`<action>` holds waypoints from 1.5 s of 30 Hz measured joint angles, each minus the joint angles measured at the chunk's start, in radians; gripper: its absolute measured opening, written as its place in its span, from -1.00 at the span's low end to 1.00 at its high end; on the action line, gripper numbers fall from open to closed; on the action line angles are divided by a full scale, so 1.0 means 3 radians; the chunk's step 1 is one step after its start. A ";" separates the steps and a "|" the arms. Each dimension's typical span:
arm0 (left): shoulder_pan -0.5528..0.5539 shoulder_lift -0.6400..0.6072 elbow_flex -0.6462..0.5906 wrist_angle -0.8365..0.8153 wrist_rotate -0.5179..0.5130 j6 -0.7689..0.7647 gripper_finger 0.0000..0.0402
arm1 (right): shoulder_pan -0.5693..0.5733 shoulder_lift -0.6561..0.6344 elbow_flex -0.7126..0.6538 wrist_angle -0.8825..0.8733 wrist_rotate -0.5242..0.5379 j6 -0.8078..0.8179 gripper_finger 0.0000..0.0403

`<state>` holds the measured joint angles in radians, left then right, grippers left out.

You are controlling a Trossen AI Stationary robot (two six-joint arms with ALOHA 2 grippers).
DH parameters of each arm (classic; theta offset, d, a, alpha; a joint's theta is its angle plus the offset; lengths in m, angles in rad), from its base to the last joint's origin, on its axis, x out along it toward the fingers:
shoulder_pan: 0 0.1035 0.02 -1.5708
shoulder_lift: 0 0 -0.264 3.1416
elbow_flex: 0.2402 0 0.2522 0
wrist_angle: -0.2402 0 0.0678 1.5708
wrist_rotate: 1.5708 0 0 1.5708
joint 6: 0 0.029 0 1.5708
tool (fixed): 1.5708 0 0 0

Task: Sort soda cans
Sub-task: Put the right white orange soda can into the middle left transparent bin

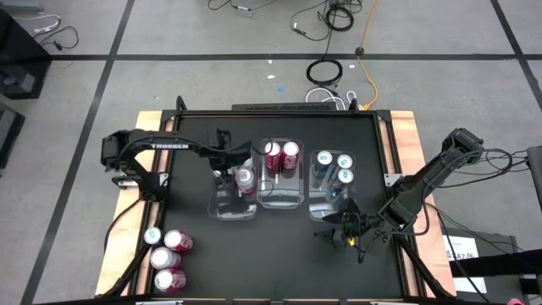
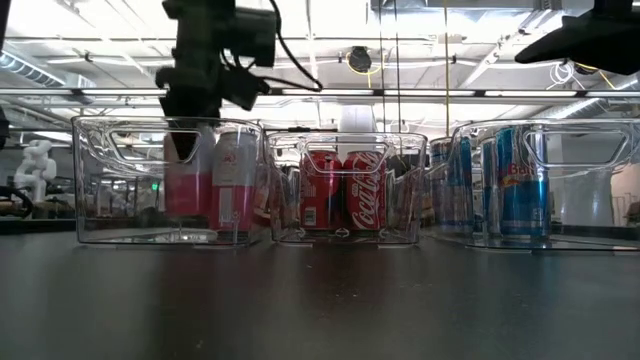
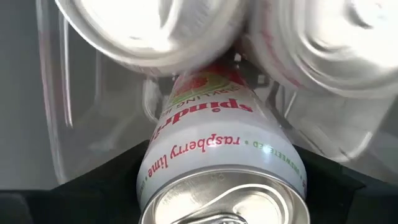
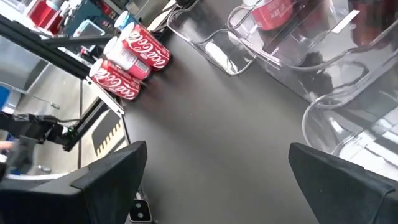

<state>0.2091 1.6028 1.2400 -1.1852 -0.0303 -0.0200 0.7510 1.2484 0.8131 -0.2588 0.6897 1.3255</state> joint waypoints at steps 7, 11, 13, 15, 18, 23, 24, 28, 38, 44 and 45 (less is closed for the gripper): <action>0.0196 0.0000 -0.0061 0.0137 -0.0037 0.0205 0.61 | 0.0001 0.0000 0.0000 0.0002 0.0088 0.0169 0.91; 0.0268 0.0000 -0.0071 0.0153 -0.0037 0.0223 0.61 | -0.0034 0.0000 0.0000 0.0017 0.0082 0.0171 0.91; 0.0290 0.0000 -0.0114 0.0194 -0.0037 0.0287 0.61 | -0.0044 0.0000 0.0000 0.0025 0.0077 0.0170 0.91; 0.0309 0.0000 -0.0171 0.0205 -0.0036 0.0295 0.61 | -0.0059 0.0000 0.0000 0.0024 0.0073 0.0170 0.91; 0.0329 -0.0009 -0.0230 0.0195 -0.0034 0.0276 0.61 | -0.0059 0.0000 0.0000 0.0024 0.0070 0.0168 0.91; 0.0328 -0.0010 -0.0234 0.0209 -0.0037 0.0263 0.61 | -0.0059 0.0000 0.0000 0.0019 0.0065 0.0143 0.91; 0.0326 -0.0010 -0.0235 0.0215 -0.0037 0.0261 0.61 | -0.0059 0.0000 0.0000 0.0016 0.0065 0.0137 0.91; 0.0321 -0.0009 -0.0238 0.0250 -0.0041 0.0160 0.61 | -0.0059 0.0000 0.0000 0.0001 0.0065 0.0132 0.91; 0.0321 -0.0005 -0.0239 0.0442 -0.0046 0.0164 0.63 | -0.0059 0.0000 0.0000 0.0001 0.0059 0.0132 0.91; 0.0321 0.0004 -0.0244 0.0460 -0.0137 0.0173 0.87 | -0.0059 0.0000 0.0000 0.0000 0.0054 0.0130 0.91; 0.0318 0.0004 -0.0244 0.0454 -0.0138 0.0173 0.91 | -0.0059 0.0000 0.0000 0.0000 0.0054 0.0122 0.91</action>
<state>0.3045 1.6039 1.1667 -1.0490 -0.0718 0.0319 0.7334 1.2484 0.8131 -0.2588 0.7059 1.3621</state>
